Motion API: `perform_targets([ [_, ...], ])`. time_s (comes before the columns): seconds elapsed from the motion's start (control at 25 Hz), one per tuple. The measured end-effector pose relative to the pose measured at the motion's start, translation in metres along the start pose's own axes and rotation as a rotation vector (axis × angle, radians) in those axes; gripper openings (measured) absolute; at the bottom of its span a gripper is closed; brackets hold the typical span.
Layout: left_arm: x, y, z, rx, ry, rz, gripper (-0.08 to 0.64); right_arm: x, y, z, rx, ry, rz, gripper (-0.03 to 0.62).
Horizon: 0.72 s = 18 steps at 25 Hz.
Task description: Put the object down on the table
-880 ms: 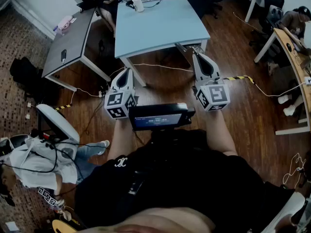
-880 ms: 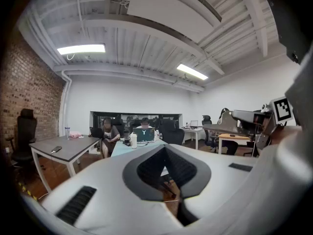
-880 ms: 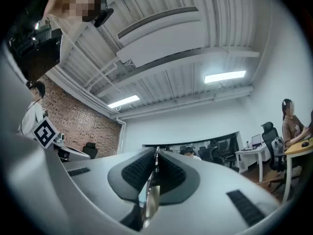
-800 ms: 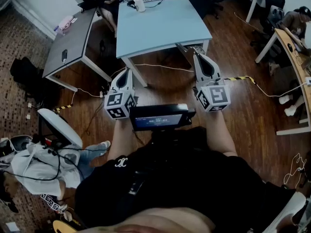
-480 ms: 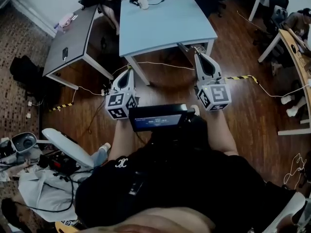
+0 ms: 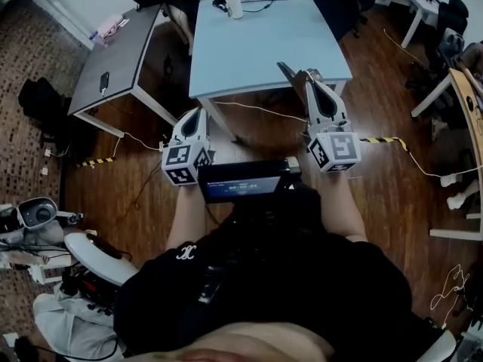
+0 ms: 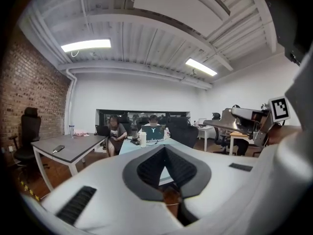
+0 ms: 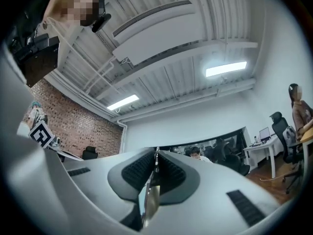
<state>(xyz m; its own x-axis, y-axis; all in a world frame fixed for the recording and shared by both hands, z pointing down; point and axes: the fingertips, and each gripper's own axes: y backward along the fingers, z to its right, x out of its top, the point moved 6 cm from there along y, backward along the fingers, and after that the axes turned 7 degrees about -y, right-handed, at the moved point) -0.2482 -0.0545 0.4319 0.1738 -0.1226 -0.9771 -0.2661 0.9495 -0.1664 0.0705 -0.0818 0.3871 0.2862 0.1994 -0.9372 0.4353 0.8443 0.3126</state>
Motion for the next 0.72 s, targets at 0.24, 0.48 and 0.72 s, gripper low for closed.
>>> perform_targets([
  [0.24,0.021,-0.106,-0.014,0.021,0.005,0.010,-0.008,-0.021,-0.093,0.065,0.037,-0.004,-0.022,0.009],
  [0.48,0.052,-0.216,-0.017,0.030,-0.012,0.020,-0.006,-0.036,-0.186,0.136,0.079,-0.015,-0.055,0.009],
  [0.72,0.048,-0.281,-0.036,0.034,-0.058,-0.015,-0.007,-0.064,-0.240,0.176,0.094,-0.039,-0.110,0.009],
])
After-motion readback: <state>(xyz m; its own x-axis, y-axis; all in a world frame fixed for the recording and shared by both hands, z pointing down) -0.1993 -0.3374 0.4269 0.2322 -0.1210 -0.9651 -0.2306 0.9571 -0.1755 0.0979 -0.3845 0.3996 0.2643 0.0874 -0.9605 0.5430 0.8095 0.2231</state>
